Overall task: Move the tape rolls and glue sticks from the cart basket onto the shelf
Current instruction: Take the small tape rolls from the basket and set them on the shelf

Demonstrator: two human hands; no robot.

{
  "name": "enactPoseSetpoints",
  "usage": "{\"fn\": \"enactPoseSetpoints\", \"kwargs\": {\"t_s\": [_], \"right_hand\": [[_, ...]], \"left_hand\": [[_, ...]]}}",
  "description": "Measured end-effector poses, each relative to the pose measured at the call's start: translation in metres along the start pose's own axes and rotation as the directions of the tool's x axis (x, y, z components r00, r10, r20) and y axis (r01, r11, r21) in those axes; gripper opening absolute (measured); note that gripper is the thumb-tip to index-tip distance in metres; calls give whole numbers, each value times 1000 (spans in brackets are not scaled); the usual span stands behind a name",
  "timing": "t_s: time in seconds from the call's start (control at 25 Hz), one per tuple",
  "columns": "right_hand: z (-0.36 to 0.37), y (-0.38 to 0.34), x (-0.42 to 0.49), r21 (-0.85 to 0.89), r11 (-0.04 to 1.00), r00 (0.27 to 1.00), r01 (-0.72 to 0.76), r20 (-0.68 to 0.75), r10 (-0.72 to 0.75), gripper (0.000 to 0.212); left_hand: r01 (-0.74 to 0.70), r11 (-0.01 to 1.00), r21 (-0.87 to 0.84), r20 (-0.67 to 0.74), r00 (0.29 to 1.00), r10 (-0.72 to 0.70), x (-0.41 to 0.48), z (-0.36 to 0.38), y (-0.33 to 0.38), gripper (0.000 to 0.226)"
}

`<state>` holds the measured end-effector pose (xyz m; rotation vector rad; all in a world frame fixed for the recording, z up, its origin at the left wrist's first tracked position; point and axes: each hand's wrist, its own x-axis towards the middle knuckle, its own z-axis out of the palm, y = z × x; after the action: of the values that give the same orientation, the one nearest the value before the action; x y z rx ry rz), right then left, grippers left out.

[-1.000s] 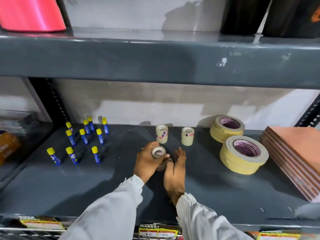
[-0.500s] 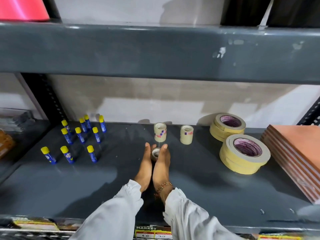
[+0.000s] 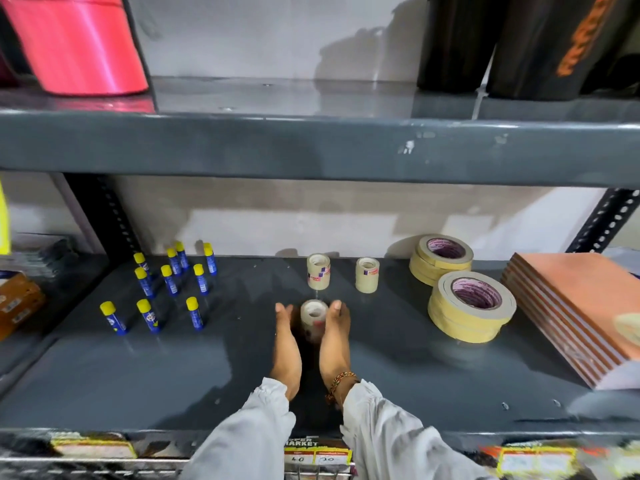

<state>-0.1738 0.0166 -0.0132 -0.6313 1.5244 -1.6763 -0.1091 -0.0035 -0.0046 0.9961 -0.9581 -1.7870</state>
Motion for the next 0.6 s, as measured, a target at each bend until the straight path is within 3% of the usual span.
{"fn": "enactPoseSetpoints", "kwargs": {"t_s": [0.2, 0.28, 0.4, 0.6], "right_hand": [[-16, -2, -47, -29, 999, 996, 31, -82, -33, 49], [-18, 1, -55, -32, 999, 995, -12, -103, 9, 53], [-32, 0, -59, -94, 994, 991, -62, -121, 50, 62], [-85, -34, -50, -432, 885, 964, 173, -111, -243, 48]], "left_hand": [[-88, 981, 174, -48, 994, 97, -43, -24, -12, 54], [-103, 961, 258, -13, 994, 110, -54, -23, -12, 45], [-82, 949, 303, -83, 990, 112, -61, -12, -19, 36], [-114, 941, 319, -81, 986, 147, -66, 34, -30, 35]]}}
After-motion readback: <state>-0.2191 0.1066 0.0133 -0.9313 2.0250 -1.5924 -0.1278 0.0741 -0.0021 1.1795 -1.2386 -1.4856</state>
